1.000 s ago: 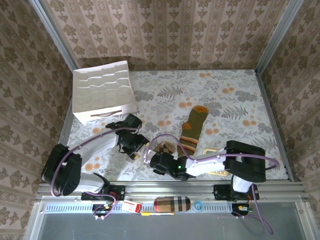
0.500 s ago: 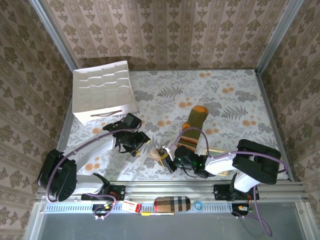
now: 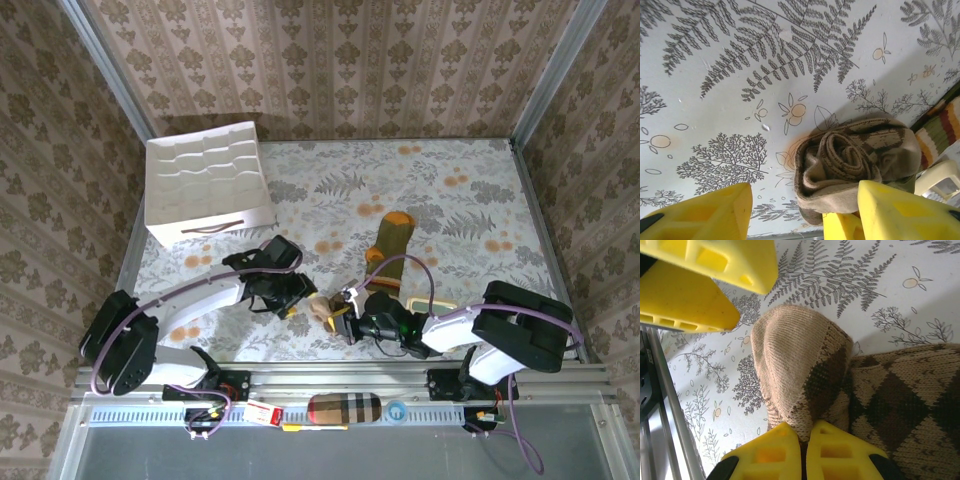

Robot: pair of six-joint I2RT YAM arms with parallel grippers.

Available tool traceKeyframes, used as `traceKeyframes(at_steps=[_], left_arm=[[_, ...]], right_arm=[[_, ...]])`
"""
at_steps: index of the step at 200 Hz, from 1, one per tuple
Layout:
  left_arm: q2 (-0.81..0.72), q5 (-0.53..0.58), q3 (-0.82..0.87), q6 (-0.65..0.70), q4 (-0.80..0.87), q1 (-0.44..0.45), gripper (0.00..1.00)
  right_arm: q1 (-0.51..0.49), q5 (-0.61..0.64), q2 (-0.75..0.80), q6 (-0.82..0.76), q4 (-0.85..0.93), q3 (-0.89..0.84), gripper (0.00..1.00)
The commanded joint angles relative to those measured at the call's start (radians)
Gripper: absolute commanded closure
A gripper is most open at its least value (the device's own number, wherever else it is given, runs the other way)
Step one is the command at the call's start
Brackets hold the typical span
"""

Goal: Roll the socks

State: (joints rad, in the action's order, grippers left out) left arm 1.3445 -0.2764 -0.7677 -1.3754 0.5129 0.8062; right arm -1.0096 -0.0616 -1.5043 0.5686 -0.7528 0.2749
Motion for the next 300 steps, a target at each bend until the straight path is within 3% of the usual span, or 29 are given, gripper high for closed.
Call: traceKeyframes(at_steps=[1,78,130,150,174,197,210,222,245,263,279,300], left_arm=[[0.030,-0.028,-0.029,0.042,-0.019,0.018,0.43],[0.132,-0.104,-0.026,0.073,-0.136,0.071,0.43],[0.246,-0.104,-0.019,0.050,-0.233,0.117,0.46],[0.294,-0.114,-0.015,0.051,-0.213,0.128,0.61],[0.313,-0.109,0.003,0.063,-0.173,0.111,1.00],[0.266,-0.089,0.054,0.068,-0.158,0.019,1.00],[0.213,-0.072,0.097,0.070,-0.164,-0.077,1.00],[0.155,-0.074,0.143,0.067,-0.194,-0.190,1.00],[0.033,-0.081,0.211,0.074,-0.202,-0.435,1.00],[-0.075,-0.067,0.252,0.077,-0.170,-0.558,1.00],[-0.148,-0.052,0.280,0.063,-0.148,-0.580,1.00],[-0.184,-0.033,0.316,0.014,-0.144,-0.508,1.00]], right_arm=[[0.014,0.010,-0.050,0.053,0.306,-0.063,1.00],[0.056,-0.096,-0.179,0.104,0.240,-0.064,1.00],[0.057,-0.033,-0.095,0.154,0.289,-0.115,1.00],[0.057,-0.023,-0.050,0.097,0.382,-0.083,1.00],[0.054,-0.027,-0.021,-0.044,0.524,0.018,1.00],[0.045,-0.004,0.055,-0.204,0.624,0.122,0.75],[0.043,0.025,0.105,-0.291,0.645,0.171,0.59],[0.043,0.054,0.166,-0.369,0.652,0.211,0.51],[0.044,0.052,0.153,-0.500,0.658,0.284,0.48],[0.041,0.004,0.073,-0.555,0.671,0.339,0.49],[0.028,-0.003,0.026,-0.567,0.647,0.362,0.49],[0.005,-0.002,-0.013,-0.565,0.590,0.385,0.49]])
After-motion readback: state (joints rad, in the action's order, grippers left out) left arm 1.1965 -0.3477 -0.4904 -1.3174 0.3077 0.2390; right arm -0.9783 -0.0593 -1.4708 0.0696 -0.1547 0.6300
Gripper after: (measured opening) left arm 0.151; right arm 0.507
